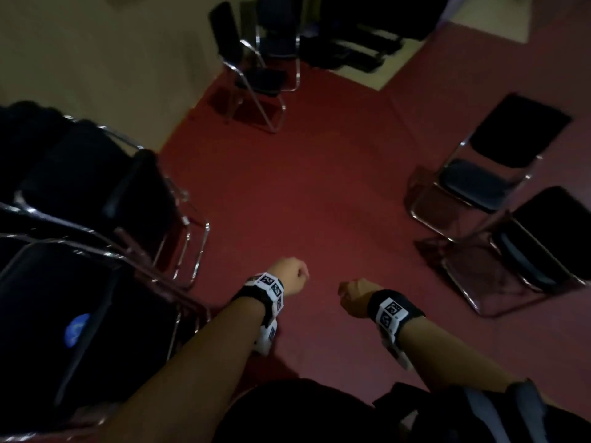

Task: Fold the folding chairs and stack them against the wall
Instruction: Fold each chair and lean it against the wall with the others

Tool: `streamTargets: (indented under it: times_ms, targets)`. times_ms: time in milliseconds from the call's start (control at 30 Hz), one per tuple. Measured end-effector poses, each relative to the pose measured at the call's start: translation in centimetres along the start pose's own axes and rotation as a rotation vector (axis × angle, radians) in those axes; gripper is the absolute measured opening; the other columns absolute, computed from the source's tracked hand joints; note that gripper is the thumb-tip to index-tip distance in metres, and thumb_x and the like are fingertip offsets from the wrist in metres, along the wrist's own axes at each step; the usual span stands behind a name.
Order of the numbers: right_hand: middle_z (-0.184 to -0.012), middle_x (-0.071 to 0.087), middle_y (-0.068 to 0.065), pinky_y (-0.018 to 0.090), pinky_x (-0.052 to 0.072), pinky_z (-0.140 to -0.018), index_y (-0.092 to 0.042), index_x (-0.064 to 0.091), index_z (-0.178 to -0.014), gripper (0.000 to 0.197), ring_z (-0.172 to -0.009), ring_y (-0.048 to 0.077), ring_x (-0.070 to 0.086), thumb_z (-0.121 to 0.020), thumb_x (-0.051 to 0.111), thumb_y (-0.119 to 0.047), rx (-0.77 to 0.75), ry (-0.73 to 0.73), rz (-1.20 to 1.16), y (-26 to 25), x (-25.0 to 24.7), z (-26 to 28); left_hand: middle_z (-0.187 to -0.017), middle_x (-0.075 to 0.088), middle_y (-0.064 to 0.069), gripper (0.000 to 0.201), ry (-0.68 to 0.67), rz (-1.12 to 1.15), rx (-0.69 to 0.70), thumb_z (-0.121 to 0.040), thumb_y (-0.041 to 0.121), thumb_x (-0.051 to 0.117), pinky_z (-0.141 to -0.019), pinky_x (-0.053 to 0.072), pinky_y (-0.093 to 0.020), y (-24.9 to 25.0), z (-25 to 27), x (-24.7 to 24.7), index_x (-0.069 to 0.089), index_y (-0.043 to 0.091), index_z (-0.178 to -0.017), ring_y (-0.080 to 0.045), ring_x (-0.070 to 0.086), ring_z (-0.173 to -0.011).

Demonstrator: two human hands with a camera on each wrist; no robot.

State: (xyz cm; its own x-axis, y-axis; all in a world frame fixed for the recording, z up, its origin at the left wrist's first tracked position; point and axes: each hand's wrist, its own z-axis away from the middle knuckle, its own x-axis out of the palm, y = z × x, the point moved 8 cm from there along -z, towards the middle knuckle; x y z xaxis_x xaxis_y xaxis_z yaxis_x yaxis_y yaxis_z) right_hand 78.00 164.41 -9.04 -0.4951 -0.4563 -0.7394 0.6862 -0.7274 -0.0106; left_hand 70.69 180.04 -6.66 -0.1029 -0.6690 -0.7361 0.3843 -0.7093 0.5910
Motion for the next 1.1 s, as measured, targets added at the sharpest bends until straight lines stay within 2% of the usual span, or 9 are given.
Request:
streamTargets:
  times_ms: [167,333,400,467,600,733,900,1033,1100]
  targets:
    - [-0.137,0.056,0.012,0.040,0.050,-0.099,-0.014,0.052,-0.139,0.041,-0.120,0.032,0.057,-0.100,0.045,-0.027,0.167,-0.072,-0.094,18.8,4.6,3.8,-0.110,0.075,0.002,0.031,-0.215,-0.172,0.089,-0.092,0.015,0.050,-0.088,0.055,-0.033,13.2,-7.2,11.1,0.077,0.023,-0.104,-0.022,0.069,-0.100]
    - [-0.136,0.057,0.012,0.040,0.050,-0.101,-0.017,0.054,-0.138,0.042,-0.121,0.033,0.058,-0.098,0.046,-0.031,0.270,0.016,-0.215,31.0,4.8,5.1,-0.113,0.074,0.001,0.031,-0.268,-0.207,0.194,-0.093,0.015,0.051,-0.090,0.052,-0.026,23.6,-12.9,16.0,0.077,0.022,-0.108,-0.021,0.068,-0.105]
    - [-0.134,0.058,0.012,0.040,0.050,-0.100,-0.017,0.055,-0.135,0.042,-0.119,0.033,0.059,-0.097,0.046,-0.032,0.316,-0.037,-0.246,34.4,7.3,5.1,-0.116,0.073,0.004,0.031,-0.332,-0.261,0.232,-0.094,0.016,0.050,-0.088,0.047,-0.022,26.0,-13.8,18.6,0.076,0.023,-0.110,-0.019,0.067,-0.107]
    - [-0.132,0.059,0.011,0.039,0.051,-0.098,-0.017,0.056,-0.133,0.041,-0.117,0.032,0.060,-0.097,0.046,-0.033,0.351,-0.089,-0.269,37.1,9.8,4.7,-0.117,0.073,0.006,0.032,-0.359,-0.274,0.238,-0.094,0.016,0.049,-0.089,0.048,-0.023,27.2,-15.4,20.3,0.076,0.024,-0.109,-0.017,0.067,-0.106]
    - [-0.131,0.060,0.012,0.040,0.051,-0.099,-0.014,0.056,-0.130,0.040,-0.116,0.032,0.061,-0.096,0.046,-0.033,0.381,-0.078,-0.344,42.1,9.3,2.4,-0.115,0.073,0.008,0.031,-0.342,-0.280,0.232,-0.094,0.017,0.050,-0.088,0.049,-0.024,29.0,-22.5,19.9,0.077,0.025,-0.107,-0.017,0.067,-0.105]
    - [-0.132,0.059,0.012,0.041,0.051,-0.099,-0.017,0.056,-0.132,0.041,-0.118,0.032,0.060,-0.096,0.045,-0.031,0.419,-0.126,-0.409,46.8,9.6,0.1,-0.116,0.073,0.006,0.028,-0.438,-0.410,0.240,-0.093,0.017,0.053,-0.088,0.051,-0.024,30.2,-30.3,22.5,0.076,0.025,-0.106,-0.017,0.067,-0.105]
    - [-0.134,0.060,0.011,0.037,0.048,-0.102,-0.015,0.057,-0.133,0.040,-0.121,0.031,0.058,-0.098,0.045,-0.029,0.530,-0.063,-0.499,56.3,4.9,-2.4,-0.121,0.069,0.003,0.029,-0.392,-0.371,0.364,-0.092,0.020,0.054,-0.087,0.051,-0.027,39.7,-42.0,22.8,0.071,0.028,-0.115,-0.021,0.066,-0.108]
    - [-0.137,0.058,0.011,0.035,0.046,-0.102,-0.013,0.057,-0.134,0.039,-0.123,0.031,0.057,-0.101,0.044,-0.029,0.570,-0.078,-0.561,62.6,2.4,-4.7,-0.123,0.065,0.000,0.035,-0.395,-0.388,0.451,-0.090,0.020,0.055,-0.095,0.050,-0.032,45.4,-48.9,24.0,0.065,0.026,-0.123,-0.022,0.062,-0.113]
    - [-0.137,0.059,0.010,0.035,0.046,-0.102,-0.014,0.059,-0.132,0.038,-0.122,0.031,0.058,-0.100,0.045,-0.029,0.607,-0.030,-0.592,66.6,0.5,-5.5,-0.123,0.061,-0.003,0.040,-0.365,-0.395,0.528,-0.089,0.020,0.056,-0.096,0.049,-0.035,49.5,-52.7,24.2,0.061,0.025,-0.128,-0.026,0.060,-0.115]
